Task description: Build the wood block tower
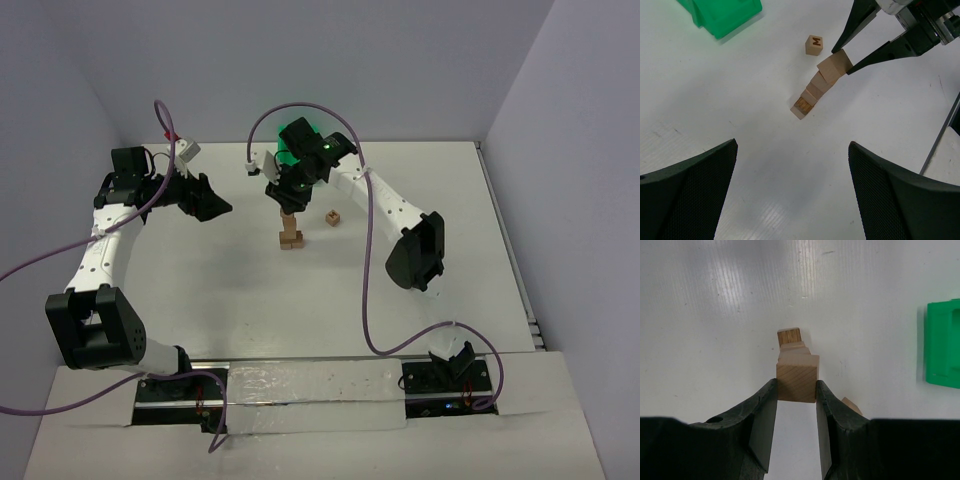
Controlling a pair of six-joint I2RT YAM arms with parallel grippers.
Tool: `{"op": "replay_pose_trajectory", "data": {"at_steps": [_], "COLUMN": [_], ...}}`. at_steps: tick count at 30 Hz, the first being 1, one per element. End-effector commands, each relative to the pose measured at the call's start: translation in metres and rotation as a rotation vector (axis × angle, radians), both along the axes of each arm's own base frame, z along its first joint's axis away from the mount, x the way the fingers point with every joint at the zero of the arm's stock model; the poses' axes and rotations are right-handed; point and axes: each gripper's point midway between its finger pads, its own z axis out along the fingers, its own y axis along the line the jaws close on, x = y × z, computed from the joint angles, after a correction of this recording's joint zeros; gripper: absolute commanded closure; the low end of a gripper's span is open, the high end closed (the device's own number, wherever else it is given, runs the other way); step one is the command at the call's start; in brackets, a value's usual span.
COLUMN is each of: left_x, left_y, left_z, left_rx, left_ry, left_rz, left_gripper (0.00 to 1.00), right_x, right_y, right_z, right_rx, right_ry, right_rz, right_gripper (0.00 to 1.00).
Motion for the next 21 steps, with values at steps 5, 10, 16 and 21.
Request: {"op": "replay_pose_trajectory", "data": {"at_steps": [5, 10, 16, 21], "left_x": [-0.001, -0.001, -0.001, -0.003], "left_y": [-0.002, -0.003, -0.003, -0.005], "left_z": [0.007, 0.007, 0.008, 0.014], "left_rx": [-0.018, -0.019, -0.023, -0.020], "left_ry": [-0.030, -0.030, -0.035, -0.081], "left_rz": [-0.032, -0.036, -0.038, -0.068], "left_gripper": [0.02, 0.02, 0.02, 0.03], "right_x": [0.004, 0.004, 0.003, 0.001], "right_y": [0.006, 0.006, 0.007, 0.009], "right_z": [-0.005, -0.002, 0.008, 0.041], "right_rx": [-0.002, 0.005, 0.024, 0.094], "right_ry": [-0.022, -0.024, -0.032, -0.069], "right_rz": [0.003, -0.001, -0.007, -0.023], "right_gripper": [0.46, 0.31, 0.21, 0.17]}}
